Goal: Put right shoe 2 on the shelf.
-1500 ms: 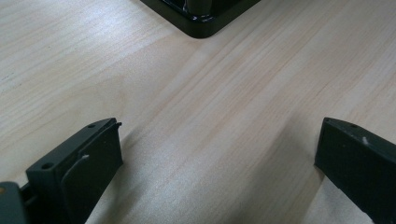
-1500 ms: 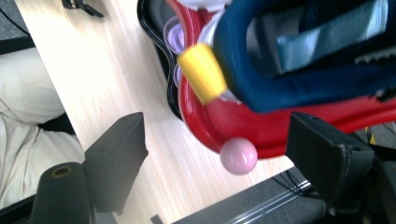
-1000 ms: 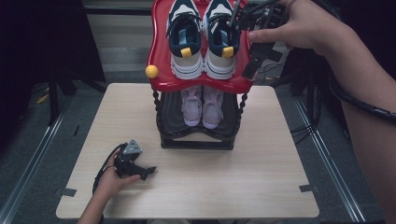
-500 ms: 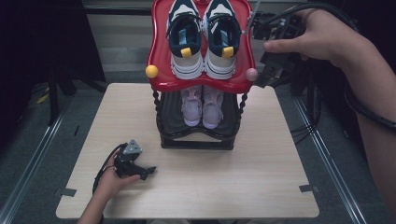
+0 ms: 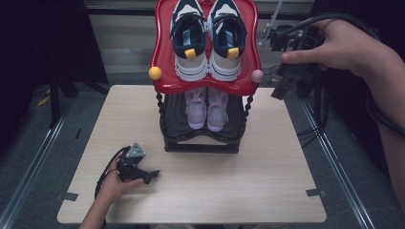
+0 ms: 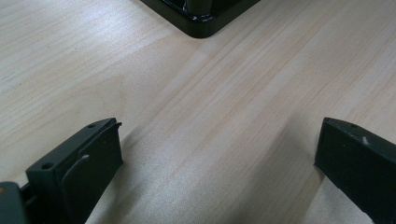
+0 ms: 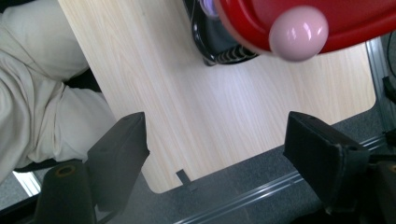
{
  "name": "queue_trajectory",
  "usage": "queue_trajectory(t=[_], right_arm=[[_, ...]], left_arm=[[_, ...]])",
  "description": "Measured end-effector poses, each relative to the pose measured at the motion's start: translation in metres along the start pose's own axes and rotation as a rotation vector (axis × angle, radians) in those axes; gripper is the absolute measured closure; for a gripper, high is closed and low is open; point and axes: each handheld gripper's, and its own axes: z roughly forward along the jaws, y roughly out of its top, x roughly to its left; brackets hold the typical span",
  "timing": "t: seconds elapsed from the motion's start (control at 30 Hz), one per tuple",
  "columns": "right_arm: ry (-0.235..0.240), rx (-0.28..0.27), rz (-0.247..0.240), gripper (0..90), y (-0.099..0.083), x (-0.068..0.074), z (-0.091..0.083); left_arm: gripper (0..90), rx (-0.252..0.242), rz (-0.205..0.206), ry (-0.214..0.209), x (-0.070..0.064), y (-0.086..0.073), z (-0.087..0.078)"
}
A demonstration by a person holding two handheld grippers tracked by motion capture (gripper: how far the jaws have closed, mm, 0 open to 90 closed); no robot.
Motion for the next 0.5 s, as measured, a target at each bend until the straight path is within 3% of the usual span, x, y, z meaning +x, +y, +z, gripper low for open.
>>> queue_trajectory(t=[0.5], right_arm=[[0.019,0.019,0.002,21.3,-0.017,-0.001,0.009]], left_arm=[[0.0,0.0,0.0,0.0,0.0,0.0,0.0]])
